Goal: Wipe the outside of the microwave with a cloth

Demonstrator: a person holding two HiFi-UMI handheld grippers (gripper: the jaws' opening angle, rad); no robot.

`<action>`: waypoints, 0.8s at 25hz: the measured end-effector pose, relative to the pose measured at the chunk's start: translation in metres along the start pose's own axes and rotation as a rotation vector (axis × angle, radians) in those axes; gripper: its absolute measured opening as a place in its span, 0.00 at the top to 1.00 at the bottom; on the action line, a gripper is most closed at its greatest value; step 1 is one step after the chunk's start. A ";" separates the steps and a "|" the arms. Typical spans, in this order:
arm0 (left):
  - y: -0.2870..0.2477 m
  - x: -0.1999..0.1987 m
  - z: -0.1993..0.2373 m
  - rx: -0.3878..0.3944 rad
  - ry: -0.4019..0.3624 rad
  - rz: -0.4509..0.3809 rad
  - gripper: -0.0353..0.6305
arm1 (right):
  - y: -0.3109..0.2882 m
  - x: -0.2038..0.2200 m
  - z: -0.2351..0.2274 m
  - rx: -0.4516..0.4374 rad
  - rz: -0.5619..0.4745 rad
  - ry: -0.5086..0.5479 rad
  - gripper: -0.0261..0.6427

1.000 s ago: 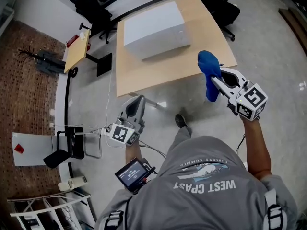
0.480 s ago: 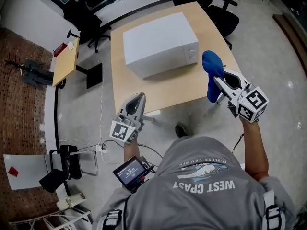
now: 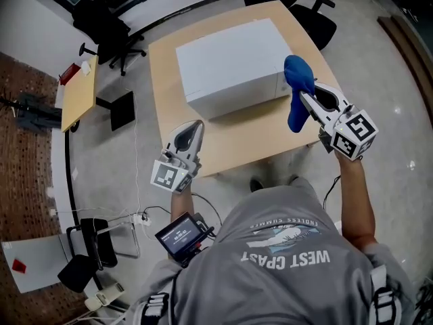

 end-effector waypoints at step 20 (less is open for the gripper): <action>0.004 0.013 0.065 -0.041 -0.006 -0.017 0.91 | -0.081 0.007 -0.021 -0.019 0.050 0.000 0.83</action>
Point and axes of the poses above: the fingertips, and each gripper's own axes: y backward along the fingers, z to its left, x out of its underside, the point moved 5 cm from there along y, backward along the fingers, and after that the axes turned 5 degrees about x, right-handed, at the moved point
